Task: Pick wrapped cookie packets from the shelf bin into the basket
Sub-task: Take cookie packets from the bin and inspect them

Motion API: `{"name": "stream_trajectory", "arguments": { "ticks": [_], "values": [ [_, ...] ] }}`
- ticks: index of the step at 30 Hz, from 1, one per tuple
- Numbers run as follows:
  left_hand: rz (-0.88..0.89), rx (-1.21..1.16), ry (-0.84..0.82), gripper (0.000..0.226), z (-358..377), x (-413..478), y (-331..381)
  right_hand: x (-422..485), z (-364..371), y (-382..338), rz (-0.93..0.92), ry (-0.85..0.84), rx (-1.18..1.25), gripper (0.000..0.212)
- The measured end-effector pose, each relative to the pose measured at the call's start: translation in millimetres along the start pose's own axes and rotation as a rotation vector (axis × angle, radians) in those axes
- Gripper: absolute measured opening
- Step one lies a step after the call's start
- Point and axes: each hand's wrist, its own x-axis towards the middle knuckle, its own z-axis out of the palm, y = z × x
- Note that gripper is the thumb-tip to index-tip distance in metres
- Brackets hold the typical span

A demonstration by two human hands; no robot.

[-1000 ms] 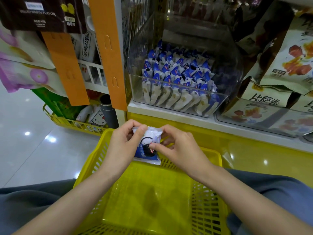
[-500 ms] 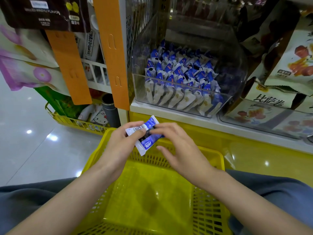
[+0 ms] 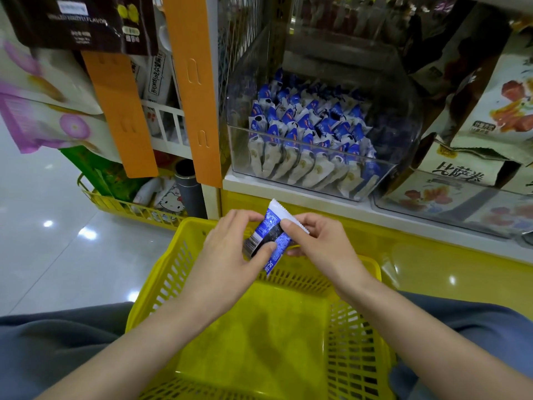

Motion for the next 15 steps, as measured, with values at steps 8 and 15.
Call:
{"name": "stream_trajectory", "arguments": {
  "ticks": [8, 15],
  "values": [
    [-0.038, 0.058, -0.043, 0.023, -1.5, -3.0, -1.4, -8.5, 3.0, 3.2, -0.110, -0.140, -0.060, 0.015],
    [-0.059, 0.101, -0.119, 0.021, -3.0, -2.4, -0.4, -11.3, 2.9, 11.4, -0.176, -0.140, -0.302, 0.029]
  ]
}}
